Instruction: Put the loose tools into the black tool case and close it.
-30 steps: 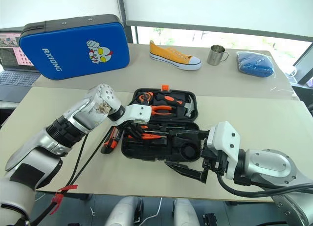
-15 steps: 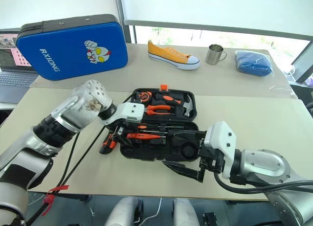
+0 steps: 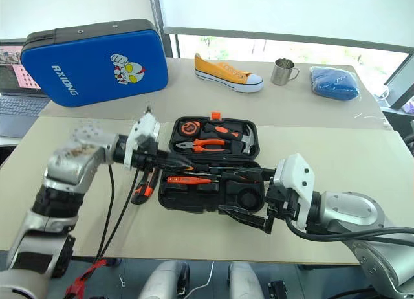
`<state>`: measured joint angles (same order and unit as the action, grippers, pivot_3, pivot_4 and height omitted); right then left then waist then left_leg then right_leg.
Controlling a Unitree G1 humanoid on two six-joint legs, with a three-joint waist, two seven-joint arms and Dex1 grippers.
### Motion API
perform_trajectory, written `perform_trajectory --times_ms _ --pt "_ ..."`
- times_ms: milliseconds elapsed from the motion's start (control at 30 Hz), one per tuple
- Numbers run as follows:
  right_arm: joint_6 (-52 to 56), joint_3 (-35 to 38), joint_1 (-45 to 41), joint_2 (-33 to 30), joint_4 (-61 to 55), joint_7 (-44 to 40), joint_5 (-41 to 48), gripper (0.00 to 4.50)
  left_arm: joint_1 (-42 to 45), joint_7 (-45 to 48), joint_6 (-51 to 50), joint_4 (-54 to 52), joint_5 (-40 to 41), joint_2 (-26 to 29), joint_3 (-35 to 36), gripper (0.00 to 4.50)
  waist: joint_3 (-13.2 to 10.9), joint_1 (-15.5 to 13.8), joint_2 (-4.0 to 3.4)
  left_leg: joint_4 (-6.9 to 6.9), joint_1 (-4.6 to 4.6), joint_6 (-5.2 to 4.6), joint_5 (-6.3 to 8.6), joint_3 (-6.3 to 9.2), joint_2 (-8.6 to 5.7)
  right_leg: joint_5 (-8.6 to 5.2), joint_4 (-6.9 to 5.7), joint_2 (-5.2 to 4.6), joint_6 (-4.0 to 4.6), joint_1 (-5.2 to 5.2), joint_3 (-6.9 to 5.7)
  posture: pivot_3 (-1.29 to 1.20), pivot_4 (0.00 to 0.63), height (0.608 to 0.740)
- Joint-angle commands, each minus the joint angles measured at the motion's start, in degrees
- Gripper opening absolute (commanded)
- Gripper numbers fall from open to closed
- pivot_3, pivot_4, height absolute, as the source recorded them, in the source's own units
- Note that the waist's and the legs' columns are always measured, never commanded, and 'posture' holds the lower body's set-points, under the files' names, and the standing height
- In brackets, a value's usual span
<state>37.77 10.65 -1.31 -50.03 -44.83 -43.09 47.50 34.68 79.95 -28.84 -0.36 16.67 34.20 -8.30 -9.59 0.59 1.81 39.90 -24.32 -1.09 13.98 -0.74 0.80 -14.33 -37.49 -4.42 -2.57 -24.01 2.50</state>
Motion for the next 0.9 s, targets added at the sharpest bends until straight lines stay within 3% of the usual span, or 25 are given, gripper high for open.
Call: perform_trajectory --times_ms 33,167,400,900 --pt "0.17 2.26 -0.83 -0.54 -0.66 0.20 1.46 4.50 -0.34 -2.61 4.91 0.82 0.21 -1.43 0.77 0.05 0.00 -0.43 0.00 0.00 0.00 0.00 0.00 0.01 -0.01 0.00 0.00 -0.01 0.00 0.01 -0.01 0.00 0.150 0.739" --pt "0.54 1.68 -0.80 -0.45 -0.82 0.71 1.64 4.50 -1.55 -7.44 13.64 5.30 -3.62 -4.94 -1.33 0.05 0.00 -0.96 0.00 0.07 0.03 0.00 0.00 0.00 -0.04 0.01 0.04 -0.03 -0.02 0.10 -0.01 0.00 0.150 0.739" --pt "1.32 1.95 -1.13 -0.70 -1.09 1.29 2.68 4.50 -2.58 -7.75 23.33 11.58 -6.75 -6.29 -4.19 0.05 0.00 -0.93 0.00 0.06 0.04 0.00 0.00 -0.02 -0.06 0.01 -0.02 0.00 -0.01 0.05 0.00 0.00 0.150 0.739" --pt "2.03 2.28 -0.69 -1.28 -1.97 1.97 4.27 4.50 -1.42 -7.73 30.46 20.67 -10.34 -7.03 -6.61 0.05 0.07 -0.74 -0.11 0.05 0.28 0.00 0.00 -0.01 -0.04 0.01 0.01 0.03 -0.01 0.33 0.00 0.00 0.150 0.739"
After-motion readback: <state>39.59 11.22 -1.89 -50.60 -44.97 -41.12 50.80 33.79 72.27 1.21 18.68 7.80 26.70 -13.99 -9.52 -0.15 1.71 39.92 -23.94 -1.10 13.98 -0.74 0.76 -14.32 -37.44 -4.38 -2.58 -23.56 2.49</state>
